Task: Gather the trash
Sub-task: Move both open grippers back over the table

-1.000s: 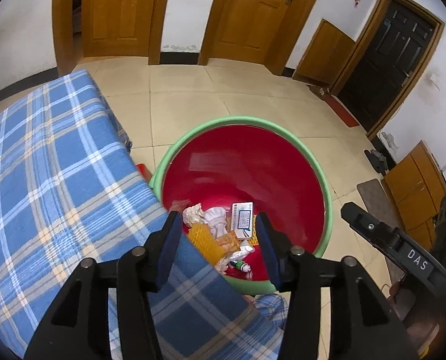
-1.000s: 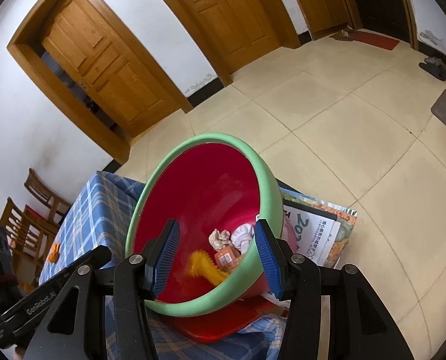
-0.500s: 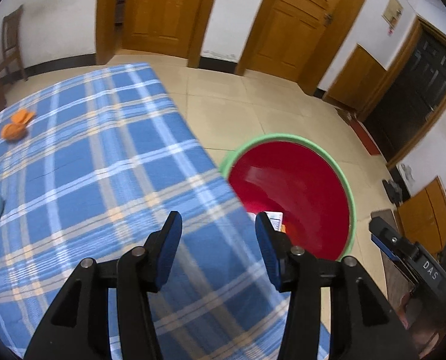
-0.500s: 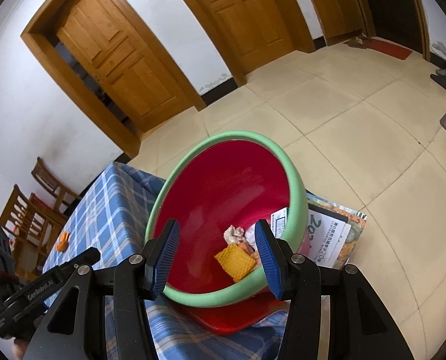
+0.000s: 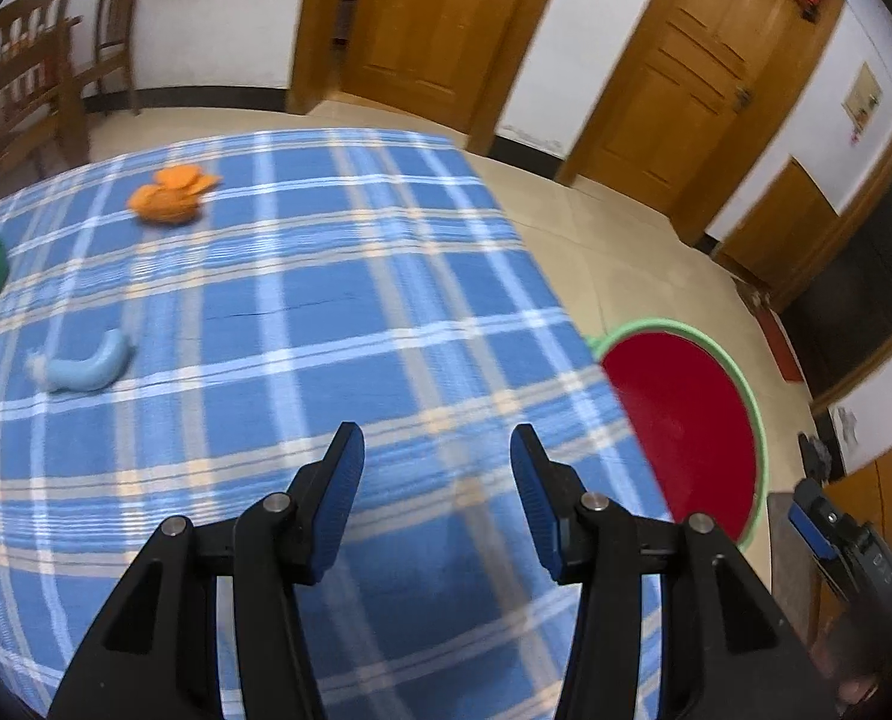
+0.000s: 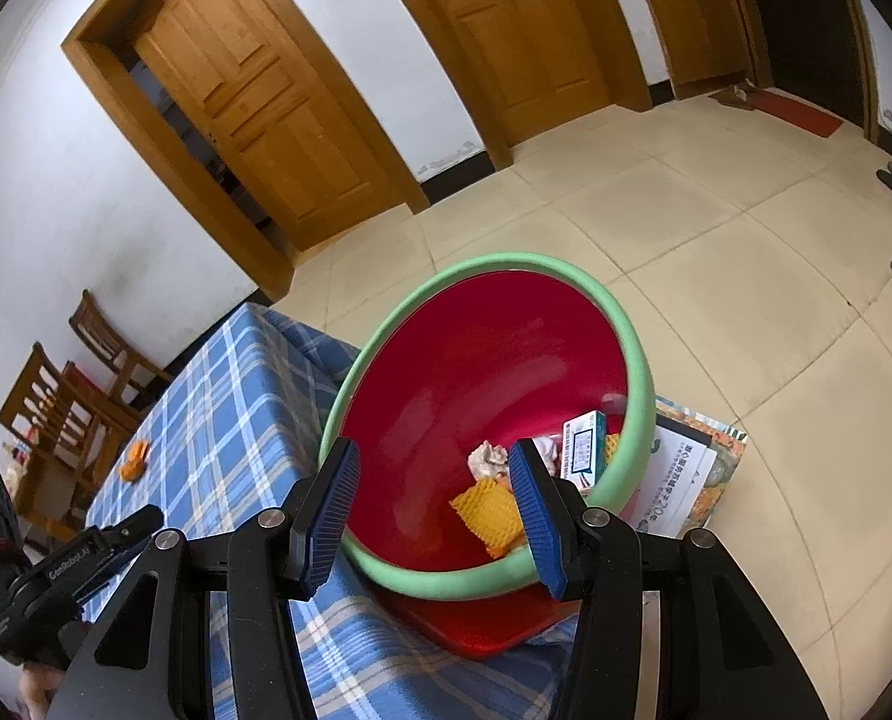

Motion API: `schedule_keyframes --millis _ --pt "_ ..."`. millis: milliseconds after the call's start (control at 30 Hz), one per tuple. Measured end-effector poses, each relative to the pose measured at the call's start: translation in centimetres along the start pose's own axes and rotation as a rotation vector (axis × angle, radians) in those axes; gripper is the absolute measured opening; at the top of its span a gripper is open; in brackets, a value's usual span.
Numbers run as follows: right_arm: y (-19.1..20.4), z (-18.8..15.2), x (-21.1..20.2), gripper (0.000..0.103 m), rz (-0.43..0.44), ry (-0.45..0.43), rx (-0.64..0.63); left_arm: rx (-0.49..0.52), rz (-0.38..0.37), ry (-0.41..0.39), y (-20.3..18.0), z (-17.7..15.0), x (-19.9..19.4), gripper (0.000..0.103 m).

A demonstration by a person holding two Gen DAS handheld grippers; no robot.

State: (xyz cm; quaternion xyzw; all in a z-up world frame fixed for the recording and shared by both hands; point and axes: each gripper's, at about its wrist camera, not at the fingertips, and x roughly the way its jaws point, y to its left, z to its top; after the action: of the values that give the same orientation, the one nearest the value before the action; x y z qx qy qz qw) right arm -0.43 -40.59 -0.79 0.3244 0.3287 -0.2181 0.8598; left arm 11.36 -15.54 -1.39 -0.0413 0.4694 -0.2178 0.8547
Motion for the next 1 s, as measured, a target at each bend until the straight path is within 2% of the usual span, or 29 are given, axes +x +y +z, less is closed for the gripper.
schedule_keyframes --millis 233,433,833,1000 --pt "0.9 -0.3 0.3 0.053 0.004 0.013 -0.017 -0.092 0.072 -0.032 4.2 0.3 -0.8 0.051" --pt "1.4 -0.4 0.5 0.053 0.003 0.018 -0.026 -0.183 0.103 -0.047 7.9 0.4 -1.3 0.051" --pt "2.5 -0.8 1.2 0.053 -0.002 0.037 -0.048 -0.343 0.135 -0.071 13.7 0.6 -1.3 0.051" --pt "2.6 -0.8 1.3 0.054 -0.004 0.04 -0.051 -0.379 0.139 -0.093 15.2 1.3 -1.1 0.051"
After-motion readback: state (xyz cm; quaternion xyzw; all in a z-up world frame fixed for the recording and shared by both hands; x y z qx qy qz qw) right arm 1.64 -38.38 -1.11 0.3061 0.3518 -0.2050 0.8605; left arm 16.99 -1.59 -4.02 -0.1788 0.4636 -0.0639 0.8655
